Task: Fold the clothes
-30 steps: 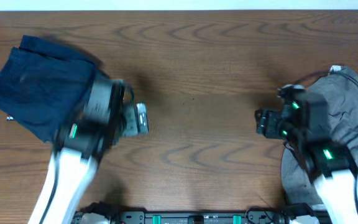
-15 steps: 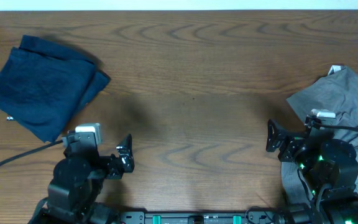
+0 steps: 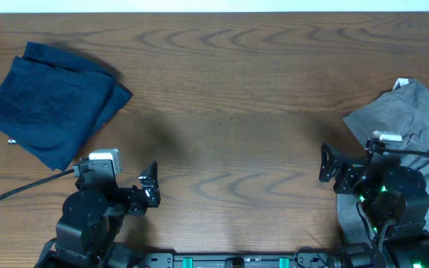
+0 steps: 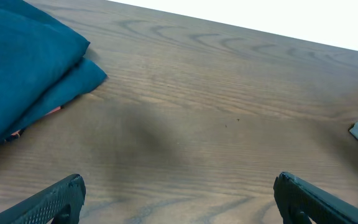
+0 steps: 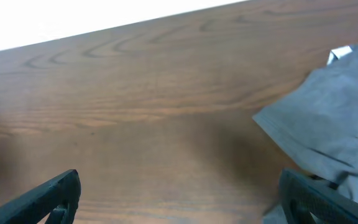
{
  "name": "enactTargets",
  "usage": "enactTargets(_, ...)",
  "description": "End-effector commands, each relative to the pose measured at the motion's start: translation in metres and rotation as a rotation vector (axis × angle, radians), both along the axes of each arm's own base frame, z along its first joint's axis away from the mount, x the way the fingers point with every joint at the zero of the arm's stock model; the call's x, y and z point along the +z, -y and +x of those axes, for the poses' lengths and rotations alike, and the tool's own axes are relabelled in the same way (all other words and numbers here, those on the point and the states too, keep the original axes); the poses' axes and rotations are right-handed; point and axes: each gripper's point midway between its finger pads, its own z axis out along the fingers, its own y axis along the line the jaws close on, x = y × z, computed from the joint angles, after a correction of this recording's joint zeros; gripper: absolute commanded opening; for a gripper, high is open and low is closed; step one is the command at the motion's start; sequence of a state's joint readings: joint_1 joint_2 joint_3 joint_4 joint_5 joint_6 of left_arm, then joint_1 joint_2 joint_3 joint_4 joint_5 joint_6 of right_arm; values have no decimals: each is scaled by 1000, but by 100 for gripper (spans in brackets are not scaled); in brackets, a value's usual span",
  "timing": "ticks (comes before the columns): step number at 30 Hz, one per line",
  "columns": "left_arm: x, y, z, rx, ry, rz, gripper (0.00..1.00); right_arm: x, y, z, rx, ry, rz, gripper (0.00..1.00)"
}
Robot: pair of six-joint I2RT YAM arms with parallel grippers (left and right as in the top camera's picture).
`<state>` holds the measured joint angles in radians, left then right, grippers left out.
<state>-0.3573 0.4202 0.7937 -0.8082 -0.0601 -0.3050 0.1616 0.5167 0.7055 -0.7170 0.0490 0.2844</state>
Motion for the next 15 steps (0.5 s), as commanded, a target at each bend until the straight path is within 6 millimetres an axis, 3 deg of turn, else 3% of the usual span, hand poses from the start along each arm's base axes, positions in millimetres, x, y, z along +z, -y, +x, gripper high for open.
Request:
enactTargets(1, -1, -3, 0, 3, 4, 27, 98, -10, 4, -3, -12, -34, -32, 99)
enactTargets(8, -1, -3, 0, 3, 4, 27, 98, -24, 16, -13, -42, -77, -84, 99)
enactTargets(15, -1, -3, 0, 3, 4, 27, 98, -40, 12, -7, 31, 95, -153, 99)
